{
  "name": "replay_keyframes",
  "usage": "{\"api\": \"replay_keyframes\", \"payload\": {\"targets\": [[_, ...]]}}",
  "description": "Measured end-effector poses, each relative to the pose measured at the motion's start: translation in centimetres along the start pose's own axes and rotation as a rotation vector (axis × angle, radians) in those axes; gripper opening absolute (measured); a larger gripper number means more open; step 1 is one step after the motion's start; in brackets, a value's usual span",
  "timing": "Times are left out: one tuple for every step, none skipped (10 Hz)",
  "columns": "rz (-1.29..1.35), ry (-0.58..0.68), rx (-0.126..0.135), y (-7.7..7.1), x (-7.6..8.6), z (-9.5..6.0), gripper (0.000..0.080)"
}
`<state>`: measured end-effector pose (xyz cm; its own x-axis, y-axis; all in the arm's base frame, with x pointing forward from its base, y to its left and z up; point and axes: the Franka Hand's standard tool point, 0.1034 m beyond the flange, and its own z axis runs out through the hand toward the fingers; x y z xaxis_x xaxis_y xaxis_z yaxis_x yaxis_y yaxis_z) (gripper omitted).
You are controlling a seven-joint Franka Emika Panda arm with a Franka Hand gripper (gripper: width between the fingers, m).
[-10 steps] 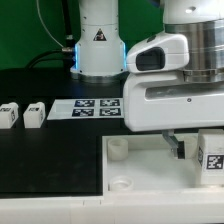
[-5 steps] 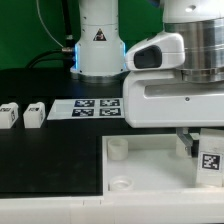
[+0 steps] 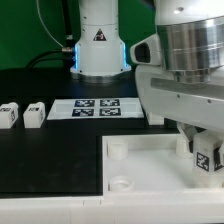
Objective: Assemble one leg
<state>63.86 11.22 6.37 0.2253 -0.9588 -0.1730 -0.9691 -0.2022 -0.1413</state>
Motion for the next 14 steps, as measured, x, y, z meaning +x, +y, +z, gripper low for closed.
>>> {"api": "replay_keyframes", "payload": {"targets": [[0.096,-0.016,0.006,0.0,0.0,0.0,0.0293],[0.256,-0.037,0.012,0.0,-0.2,0.0,0.0294],[0.37,-0.051,0.017,-0.1,-0.3,0.1,0.0294],[0.441,-0.062,0.023,-0.1,-0.3,0.1,0.0294],[0.557,-0.072,0.022,-0.2,-0.4,0.1,0.0294],[0.624,-0.072,0.019,-0.2,-0.4,0.1,0.0293],[0.64,-0.072,0.019,-0.2,-0.4,0.1,0.0293],[0.624,-0.072,0.019,-0.1,-0.4,0.1,0.0296],[0.593,-0.071,0.019,-0.1,-0.4,0.2,0.0296],[0.538,-0.071,0.02,-0.1,-0.4,0.2,0.0516],[0.449,-0.067,0.012,0.1,-0.7,0.3,0.0516],[0.367,-0.059,0.002,0.2,-1.3,0.5,0.0621],[0.197,-0.031,-0.017,0.2,-1.9,0.5,0.0641],[0.069,-0.026,-0.014,0.2,-1.9,0.5,0.0641]]}}
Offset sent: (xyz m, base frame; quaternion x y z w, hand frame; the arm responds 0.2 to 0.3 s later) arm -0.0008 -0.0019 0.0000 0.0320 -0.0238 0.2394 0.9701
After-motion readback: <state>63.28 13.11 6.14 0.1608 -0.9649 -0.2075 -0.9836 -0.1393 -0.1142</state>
